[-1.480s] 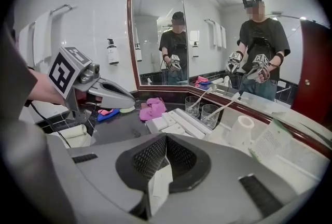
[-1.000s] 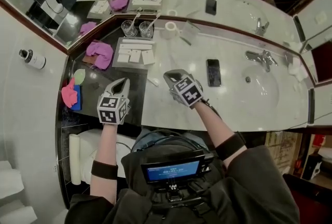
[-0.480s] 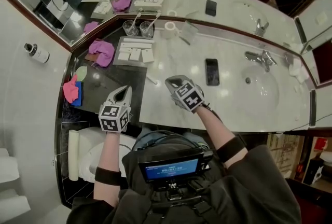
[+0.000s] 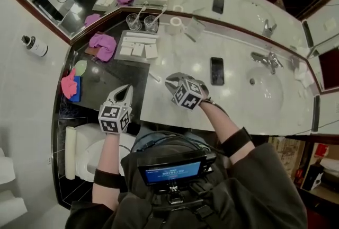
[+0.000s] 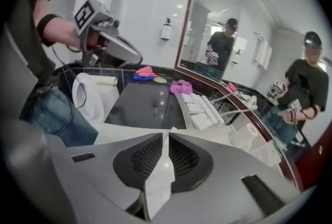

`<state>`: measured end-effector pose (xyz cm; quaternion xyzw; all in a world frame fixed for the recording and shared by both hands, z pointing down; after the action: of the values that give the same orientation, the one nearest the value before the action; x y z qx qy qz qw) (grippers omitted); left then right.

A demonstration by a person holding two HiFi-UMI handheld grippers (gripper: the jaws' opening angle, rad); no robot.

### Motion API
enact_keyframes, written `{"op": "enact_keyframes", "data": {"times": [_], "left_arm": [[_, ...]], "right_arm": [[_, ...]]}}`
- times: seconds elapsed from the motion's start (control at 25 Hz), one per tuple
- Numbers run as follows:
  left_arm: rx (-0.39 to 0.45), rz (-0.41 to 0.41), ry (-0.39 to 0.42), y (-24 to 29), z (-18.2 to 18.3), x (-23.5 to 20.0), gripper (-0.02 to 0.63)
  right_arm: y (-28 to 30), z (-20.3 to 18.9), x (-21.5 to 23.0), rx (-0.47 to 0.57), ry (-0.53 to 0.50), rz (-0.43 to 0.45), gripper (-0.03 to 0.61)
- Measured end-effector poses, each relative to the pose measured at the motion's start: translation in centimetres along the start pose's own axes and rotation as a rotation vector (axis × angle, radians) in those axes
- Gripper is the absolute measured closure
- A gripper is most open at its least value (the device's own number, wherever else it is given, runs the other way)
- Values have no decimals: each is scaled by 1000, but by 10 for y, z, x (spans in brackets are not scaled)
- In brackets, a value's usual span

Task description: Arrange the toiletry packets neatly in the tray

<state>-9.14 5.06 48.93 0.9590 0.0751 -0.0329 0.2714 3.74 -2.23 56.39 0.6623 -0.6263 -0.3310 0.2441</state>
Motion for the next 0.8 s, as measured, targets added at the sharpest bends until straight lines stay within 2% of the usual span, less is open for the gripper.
{"op": "enact_keyframes", "data": {"times": [0.2,0.28,0.6,0.68,0.8], "left_arm": [[-2,-8,-12,5,-3,-8,614],[-7,-11,-18,7,-5,-10,614],[-35,-24,-43,14,-17,-14,614],[-41,-24,-51,15,-20,-16,614],[-41,-20,-65,16,-23,-21,614]], "right_arm": [[33,-3,-9,-144,-327,111,516],[45,-7,-10,-202,-423,160,435],[84,-21,-4,-331,-663,306,177],[94,-22,-1,-344,-697,328,151],[109,-24,4,-369,-761,345,149]]}}
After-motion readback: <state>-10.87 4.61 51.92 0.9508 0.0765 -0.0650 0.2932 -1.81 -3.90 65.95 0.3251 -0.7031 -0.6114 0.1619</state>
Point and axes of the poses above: the fingertips, and each gripper's own axes: y forward along the fingers, x to its right, z out of its top, the point moved 1 cm from there along -y, backward along the fingers, and after that the axes turned 2 degrees about z, right-handed, at the moved point
